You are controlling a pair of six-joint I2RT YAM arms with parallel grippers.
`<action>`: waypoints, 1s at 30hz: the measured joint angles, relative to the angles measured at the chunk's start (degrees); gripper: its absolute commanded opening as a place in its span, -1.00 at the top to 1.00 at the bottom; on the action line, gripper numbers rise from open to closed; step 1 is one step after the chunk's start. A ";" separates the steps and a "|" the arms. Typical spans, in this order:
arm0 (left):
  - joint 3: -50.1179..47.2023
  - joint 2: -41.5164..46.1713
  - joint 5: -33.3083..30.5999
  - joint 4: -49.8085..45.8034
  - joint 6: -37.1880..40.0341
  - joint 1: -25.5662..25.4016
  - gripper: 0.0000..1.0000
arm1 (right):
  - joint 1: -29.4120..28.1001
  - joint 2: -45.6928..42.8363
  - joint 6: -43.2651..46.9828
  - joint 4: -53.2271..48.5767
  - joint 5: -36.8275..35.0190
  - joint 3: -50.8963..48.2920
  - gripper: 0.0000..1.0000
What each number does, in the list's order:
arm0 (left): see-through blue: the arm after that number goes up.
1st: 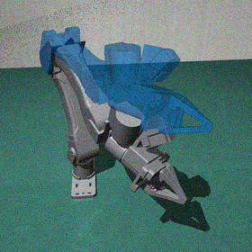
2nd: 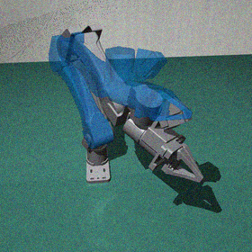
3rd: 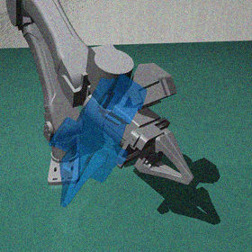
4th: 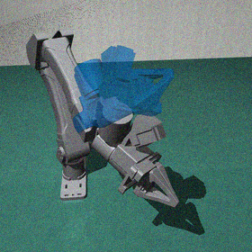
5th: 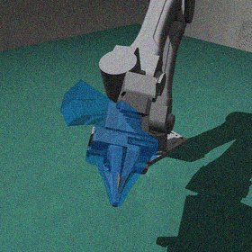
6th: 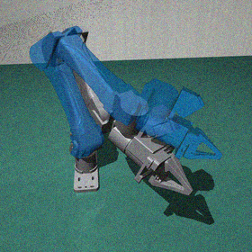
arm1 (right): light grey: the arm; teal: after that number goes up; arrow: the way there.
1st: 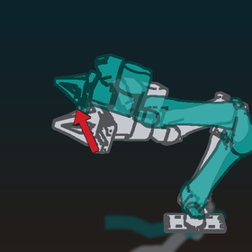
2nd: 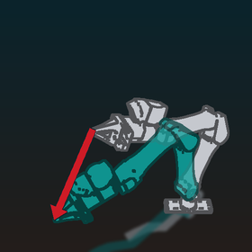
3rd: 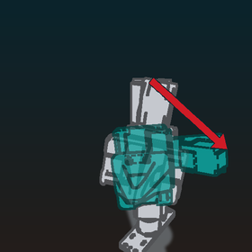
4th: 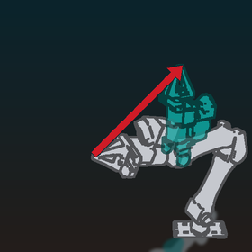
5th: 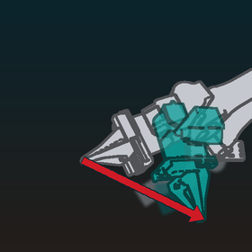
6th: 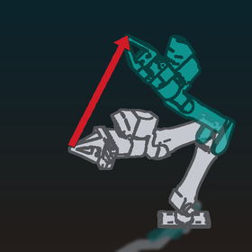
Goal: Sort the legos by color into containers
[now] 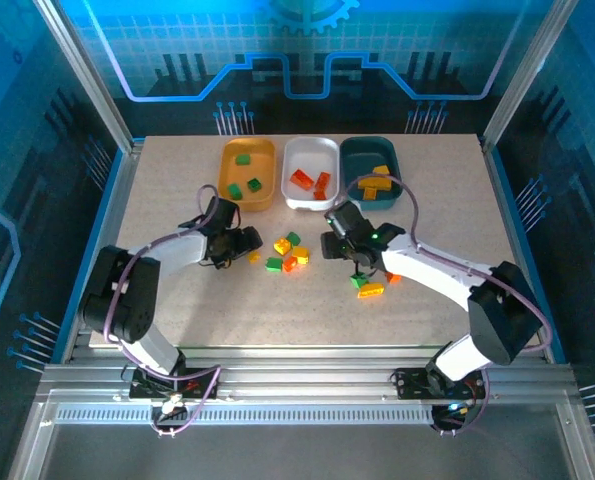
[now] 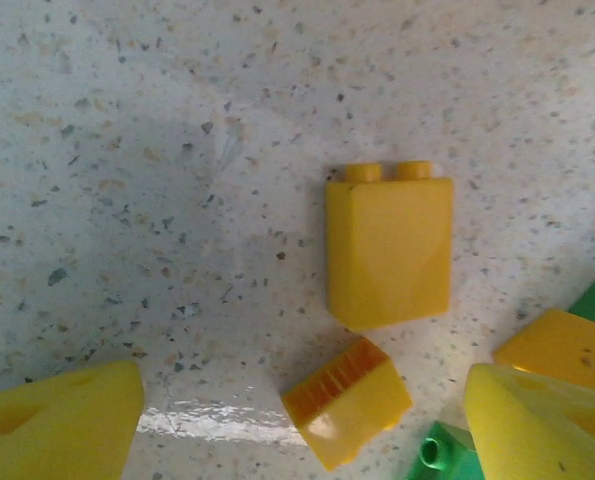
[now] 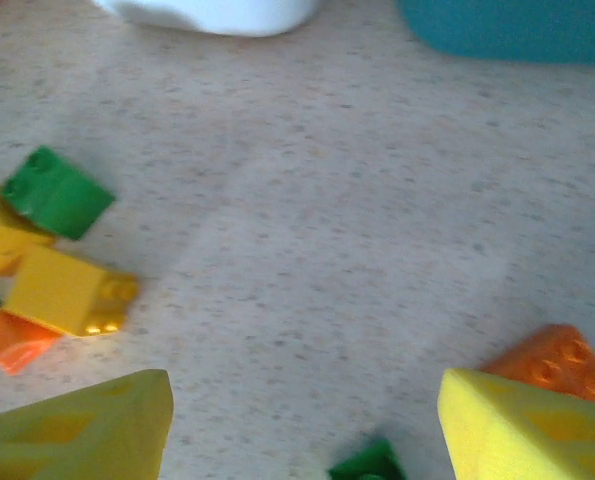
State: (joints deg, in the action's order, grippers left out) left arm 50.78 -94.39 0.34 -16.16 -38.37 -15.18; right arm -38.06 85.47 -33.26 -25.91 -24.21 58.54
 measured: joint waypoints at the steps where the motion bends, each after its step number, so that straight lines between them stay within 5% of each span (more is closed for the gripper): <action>1: -0.04 0.00 -0.17 -0.63 -0.02 -0.33 -0.70 | 1.03 -0.76 -0.96 -0.92 -1.20 -0.24 -0.48; 9: -4.28 4.76 0.96 0.13 -0.74 -4.15 -0.73 | 15.02 -0.98 -7.10 -4.92 -2.34 -4.55 -0.55; 19: -6.86 10.08 2.78 1.03 -1.75 -5.73 -0.77 | 15.96 12.87 -3.58 -3.02 5.90 -2.51 -0.56; 30: -9.68 12.35 3.13 1.53 -1.77 -5.73 -0.80 | 15.23 14.43 -3.91 -0.94 10.56 -0.33 0.11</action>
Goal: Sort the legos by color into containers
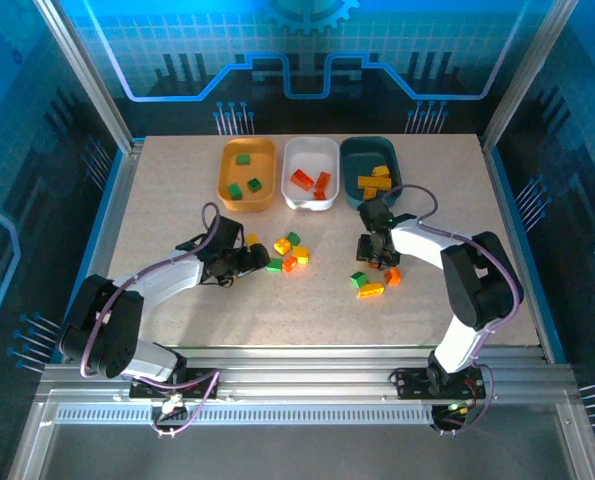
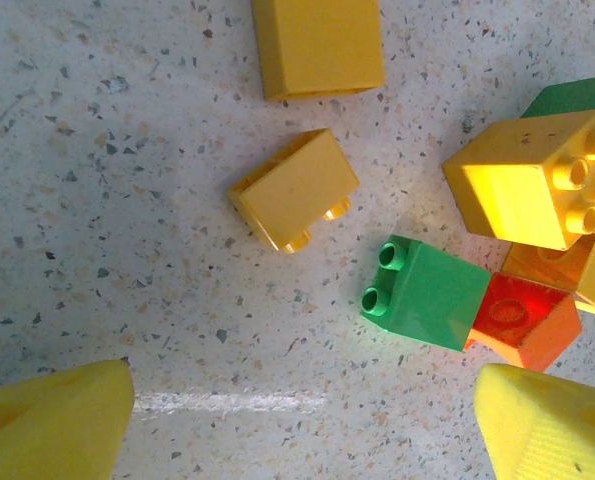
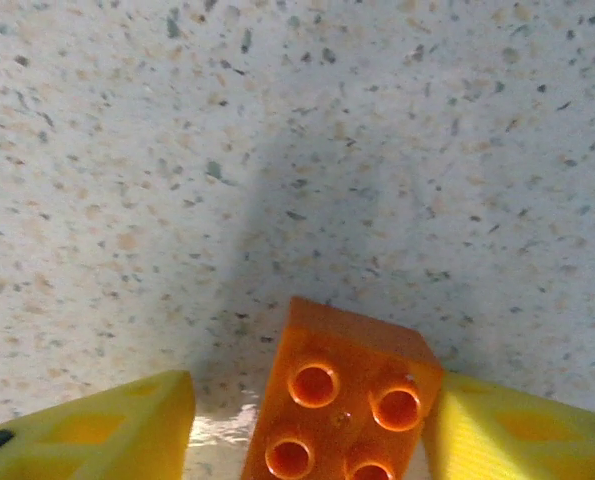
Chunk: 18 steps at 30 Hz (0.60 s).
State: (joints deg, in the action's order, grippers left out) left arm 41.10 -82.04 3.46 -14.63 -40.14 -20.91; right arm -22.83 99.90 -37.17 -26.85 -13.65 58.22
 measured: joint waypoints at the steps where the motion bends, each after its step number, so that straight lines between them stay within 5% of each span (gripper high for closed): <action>1: 0.00 0.00 0.02 0.07 0.00 0.00 -0.80 | -0.17 0.63 0.00 0.15 0.26 0.90 0.19; 6: -0.09 0.26 0.02 0.35 0.04 0.00 -0.82 | -2.03 2.05 0.24 1.25 0.20 3.41 0.38; 18: -3.65 4.22 2.27 4.44 -1.20 -0.74 -0.80 | -5.62 2.58 2.27 -0.04 -0.85 18.34 0.38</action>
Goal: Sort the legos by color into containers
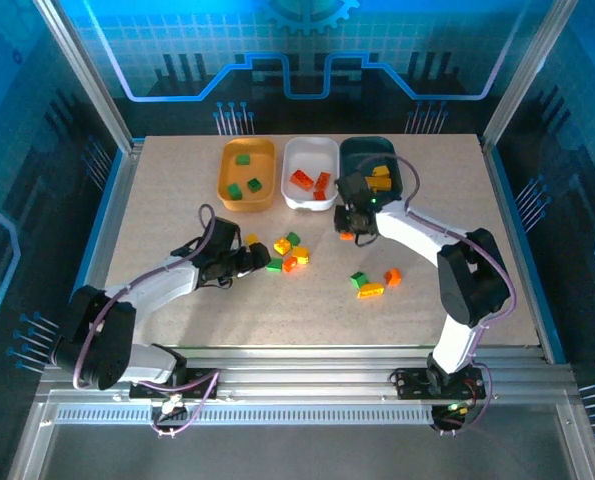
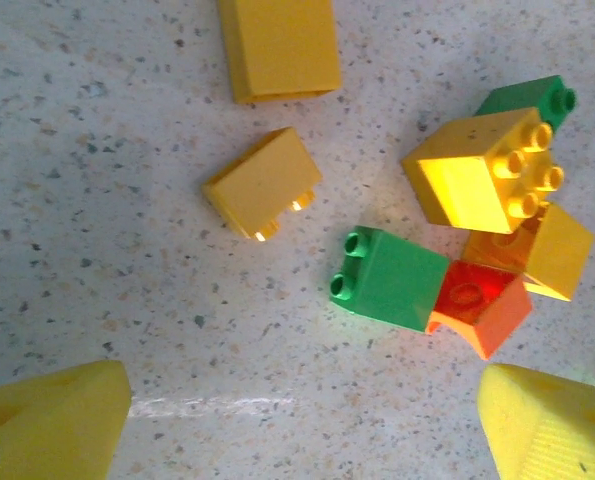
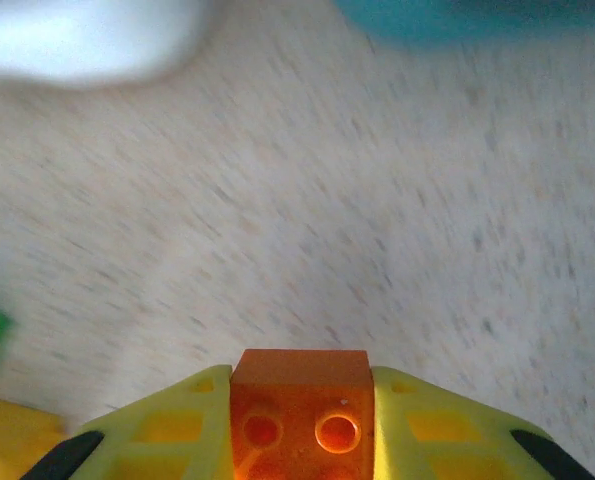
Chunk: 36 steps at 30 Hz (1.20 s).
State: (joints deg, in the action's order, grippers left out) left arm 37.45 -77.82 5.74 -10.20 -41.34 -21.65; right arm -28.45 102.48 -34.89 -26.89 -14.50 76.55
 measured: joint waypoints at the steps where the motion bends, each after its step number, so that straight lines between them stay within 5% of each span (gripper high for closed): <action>1: -1.49 0.44 0.61 1.70 -0.74 -0.74 -0.80 | 0.09 0.68 0.00 0.22 0.07 2.60 0.38; 9: -10.60 5.79 2.10 8.09 -5.44 -7.08 -0.87 | 1.90 16.15 0.92 -0.09 3.54 24.68 0.26; 13: -11.61 9.46 2.08 7.93 -6.60 -7.65 -0.89 | 2.14 24.24 1.95 -3.76 5.27 34.56 -0.20; 18: -11.80 12.57 2.05 7.98 -6.60 -7.78 -0.91 | 2.16 24.46 3.96 -6.71 5.77 37.35 -0.34; 29: -12.28 8.13 2.75 15.32 -6.36 -13.53 -0.98 | 3.41 -16.59 -1.38 -4.13 -3.15 -13.22 -0.49; 36: -7.98 -2.32 5.84 19.15 -4.79 -16.04 -0.98 | 6.03 -23.67 -4.72 -8.63 -3.48 -32.59 -0.44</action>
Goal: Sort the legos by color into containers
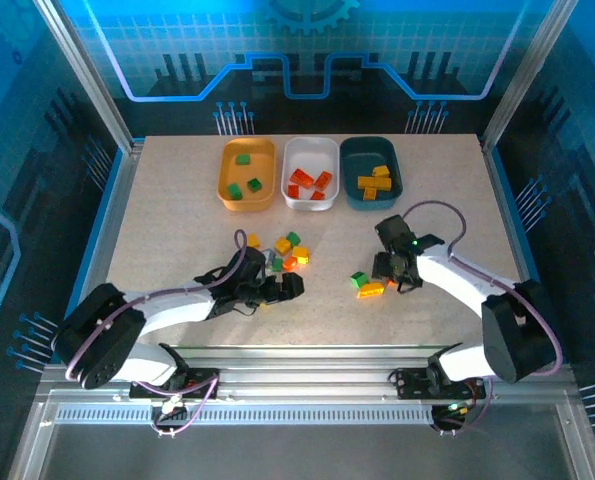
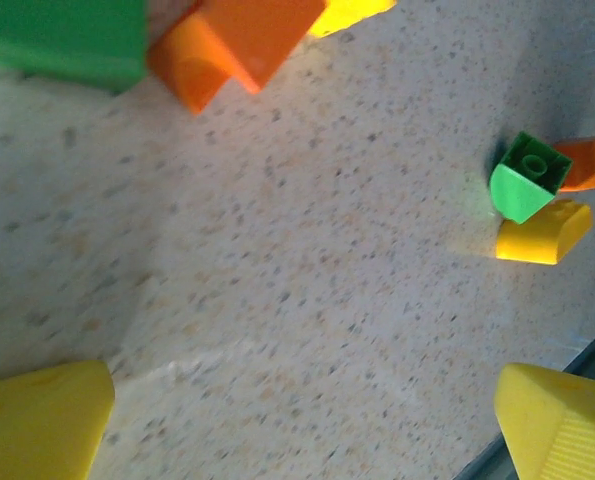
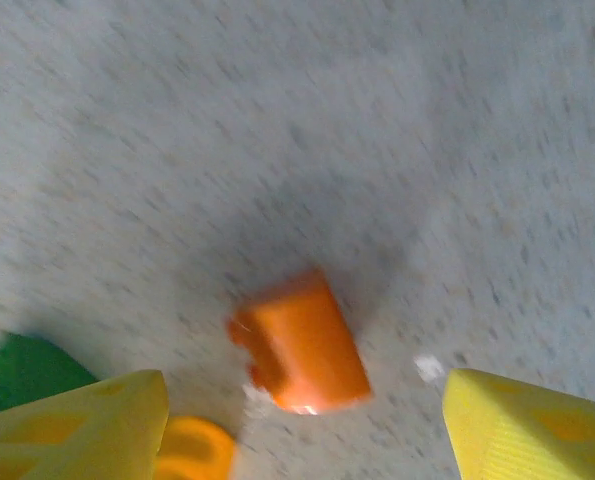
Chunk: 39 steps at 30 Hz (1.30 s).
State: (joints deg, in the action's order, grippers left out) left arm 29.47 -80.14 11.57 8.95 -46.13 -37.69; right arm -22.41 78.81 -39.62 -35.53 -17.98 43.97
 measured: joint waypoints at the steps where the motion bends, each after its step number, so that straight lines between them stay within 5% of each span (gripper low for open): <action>1: 0.90 -0.96 0.46 0.63 -0.02 -0.07 -0.98 | 0.22 -0.76 -0.31 -0.13 0.04 -0.79 -0.43; 21: 2.47 0.68 0.96 0.98 1.70 -1.90 -0.98 | 5.88 2.36 0.63 5.44 5.44 -1.27 0.05; 34: 2.56 -0.63 0.74 0.20 2.78 -1.90 -0.98 | 5.99 4.24 1.03 8.15 9.20 -1.22 -0.03; 39: 2.64 -0.85 0.72 -0.04 3.04 -1.90 -0.98 | 5.99 7.61 0.92 8.09 8.37 -1.11 0.31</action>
State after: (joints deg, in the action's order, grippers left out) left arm 32.12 -80.99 12.29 8.91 -43.09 -39.59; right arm -16.43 86.41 -38.70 -27.44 -9.61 42.85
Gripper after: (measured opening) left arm 0.990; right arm 0.408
